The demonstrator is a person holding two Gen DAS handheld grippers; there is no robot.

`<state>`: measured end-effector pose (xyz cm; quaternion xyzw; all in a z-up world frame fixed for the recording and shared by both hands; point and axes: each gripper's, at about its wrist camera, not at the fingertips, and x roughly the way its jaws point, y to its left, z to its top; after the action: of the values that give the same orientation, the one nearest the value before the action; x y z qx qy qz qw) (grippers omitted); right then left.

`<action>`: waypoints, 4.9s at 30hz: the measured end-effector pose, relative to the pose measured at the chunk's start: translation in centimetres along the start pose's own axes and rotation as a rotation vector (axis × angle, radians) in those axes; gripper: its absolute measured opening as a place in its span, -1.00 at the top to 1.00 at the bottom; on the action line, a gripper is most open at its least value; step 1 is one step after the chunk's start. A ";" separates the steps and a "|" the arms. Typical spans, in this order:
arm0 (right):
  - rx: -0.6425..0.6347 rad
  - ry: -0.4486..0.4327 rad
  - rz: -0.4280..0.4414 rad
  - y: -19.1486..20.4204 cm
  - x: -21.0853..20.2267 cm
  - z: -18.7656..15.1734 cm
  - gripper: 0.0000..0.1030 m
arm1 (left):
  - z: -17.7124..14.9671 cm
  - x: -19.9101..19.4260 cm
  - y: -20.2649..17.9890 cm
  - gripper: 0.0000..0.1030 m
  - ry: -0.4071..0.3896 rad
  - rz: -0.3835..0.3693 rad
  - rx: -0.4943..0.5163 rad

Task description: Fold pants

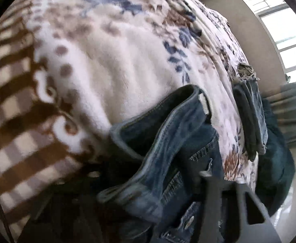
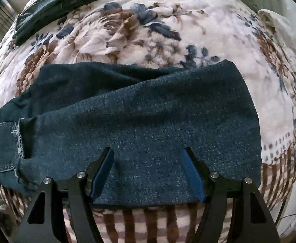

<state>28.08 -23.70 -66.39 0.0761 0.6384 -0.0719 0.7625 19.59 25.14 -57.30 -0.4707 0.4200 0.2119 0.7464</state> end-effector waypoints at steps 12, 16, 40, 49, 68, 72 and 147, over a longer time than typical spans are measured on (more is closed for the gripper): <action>0.092 -0.022 0.071 -4.0 -1.6 0.4 -0.39 | -5.2 -8.5 -12.2 0.63 -0.127 -0.098 0.328; 0.184 -0.022 0.109 -7.4 -2.7 0.9 -0.39 | -12.1 -8.8 -18.5 0.64 -0.044 -0.180 0.531; 0.310 0.243 0.856 -10.0 1.3 5.9 -0.56 | -24.2 -1.1 -22.1 -0.81 0.360 0.003 0.884; 0.193 0.328 0.868 -3.1 5.7 5.8 -0.56 | -18.4 -0.1 -16.3 -0.81 0.287 0.322 0.784; 0.338 0.221 0.567 -22.8 -1.0 5.8 0.45 | -16.8 5.4 -23.7 -0.81 0.430 0.103 0.762; 0.390 0.188 0.523 -23.8 -1.2 5.8 -0.18 | -18.3 11.4 -25.1 -0.81 0.561 0.112 0.735; 0.732 -0.005 0.735 -20.0 -1.6 -2.8 0.11 | -23.0 5.2 -21.8 0.35 0.690 -0.205 0.743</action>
<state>20.94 -42.66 -65.76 0.5570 0.5006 -0.0184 0.6624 28.18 -5.75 -54.87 -0.2552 0.6404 -0.1932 0.6982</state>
